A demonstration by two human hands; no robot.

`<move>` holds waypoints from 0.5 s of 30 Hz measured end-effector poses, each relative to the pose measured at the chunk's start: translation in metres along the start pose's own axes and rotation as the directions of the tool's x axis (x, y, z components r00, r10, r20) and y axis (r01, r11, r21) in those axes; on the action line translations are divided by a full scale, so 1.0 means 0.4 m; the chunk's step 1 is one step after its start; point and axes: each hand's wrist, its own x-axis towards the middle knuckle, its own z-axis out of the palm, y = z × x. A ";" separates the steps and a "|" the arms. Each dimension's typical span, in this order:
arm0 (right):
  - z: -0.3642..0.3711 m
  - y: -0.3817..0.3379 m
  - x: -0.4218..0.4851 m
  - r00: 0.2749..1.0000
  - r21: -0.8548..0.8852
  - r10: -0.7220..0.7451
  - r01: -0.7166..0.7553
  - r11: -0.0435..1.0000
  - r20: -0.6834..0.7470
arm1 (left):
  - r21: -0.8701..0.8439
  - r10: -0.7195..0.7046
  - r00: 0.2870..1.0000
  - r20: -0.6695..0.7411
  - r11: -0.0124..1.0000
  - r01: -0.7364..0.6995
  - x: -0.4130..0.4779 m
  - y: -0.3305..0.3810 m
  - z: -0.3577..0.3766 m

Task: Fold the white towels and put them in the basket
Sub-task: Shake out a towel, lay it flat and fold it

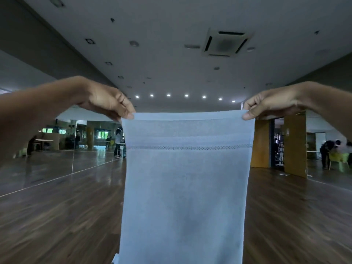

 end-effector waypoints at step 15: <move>0.067 0.050 0.032 0.998 -0.083 0.007 -0.012 0.996 -0.070 | 0.030 -0.020 0.996 0.083 0.999 0.017 0.040 -0.046 0.058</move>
